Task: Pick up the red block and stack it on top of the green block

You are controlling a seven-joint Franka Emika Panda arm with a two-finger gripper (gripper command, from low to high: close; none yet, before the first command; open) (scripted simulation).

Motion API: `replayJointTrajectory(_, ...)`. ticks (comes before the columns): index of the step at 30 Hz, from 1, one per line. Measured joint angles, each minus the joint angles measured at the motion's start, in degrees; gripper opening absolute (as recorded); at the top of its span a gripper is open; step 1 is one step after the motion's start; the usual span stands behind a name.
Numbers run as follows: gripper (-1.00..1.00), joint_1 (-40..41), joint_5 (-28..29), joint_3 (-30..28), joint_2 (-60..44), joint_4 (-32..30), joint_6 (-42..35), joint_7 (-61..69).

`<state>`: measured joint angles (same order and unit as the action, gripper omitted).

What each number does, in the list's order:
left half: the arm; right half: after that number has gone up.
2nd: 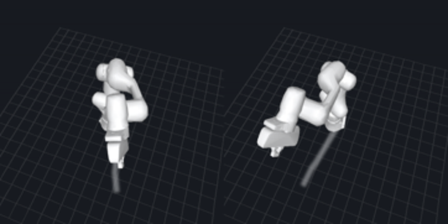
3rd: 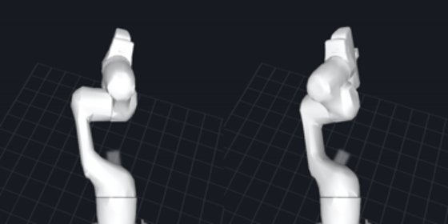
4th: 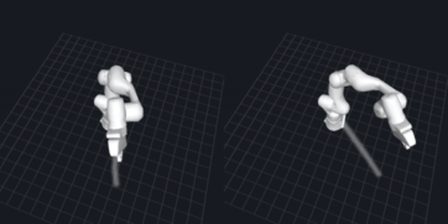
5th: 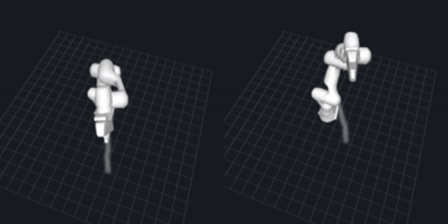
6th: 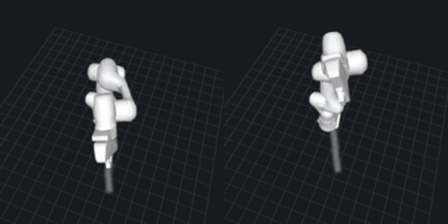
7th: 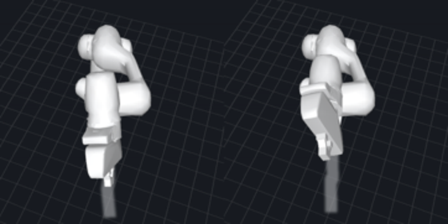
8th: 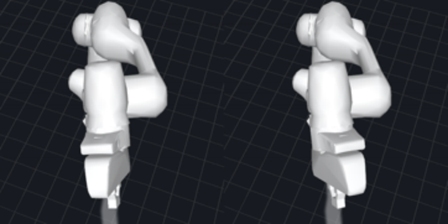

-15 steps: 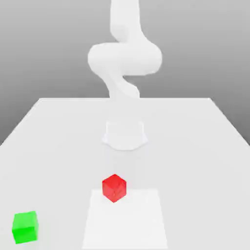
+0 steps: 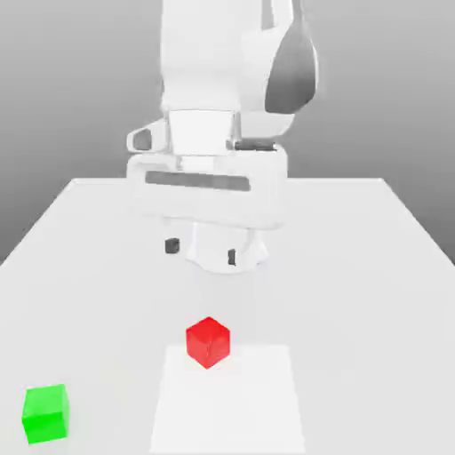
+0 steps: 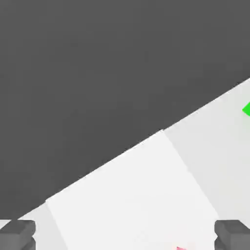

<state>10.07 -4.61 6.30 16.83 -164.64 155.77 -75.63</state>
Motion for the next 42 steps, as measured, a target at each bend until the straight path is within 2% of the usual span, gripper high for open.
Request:
replayJointTrajectory(4,0.0,2.5,3.4,0.9,-14.6,-3.7,11.3,-8.3)
replayJointTrajectory(8,0.0,-0.6,8.0,-3.3,-24.0,-3.0,19.2,-12.3)
replayJointTrajectory(9,-1.0,-1.6,8.4,-4.4,-25.8,-2.9,20.7,-12.7)
replayJointTrajectory(16,-1.0,-1.8,8.6,-4.7,-26.1,-2.8,21.1,-12.9)
replayJointTrajectory(22,-1.0,-1.1,4.0,-2.7,-15.3,-4.3,11.7,-9.5)
replayJointTrajectory(25,-1.0,-1.0,4.1,-3.3,-10.7,-4.1,7.0,-9.2)
replayJointTrajectory(32,-1.0,5.8,8.0,-8.1,-16.7,9.1,-0.2,-5.5)
replayJointTrajectory(40,-1.0,12.7,4.3,-10.3,-25.8,25.7,-7.8,5.1)
replayJointTrajectory(42,-1.0,13.9,3.1,-10.5,-28.8,28.4,-7.5,7.2)
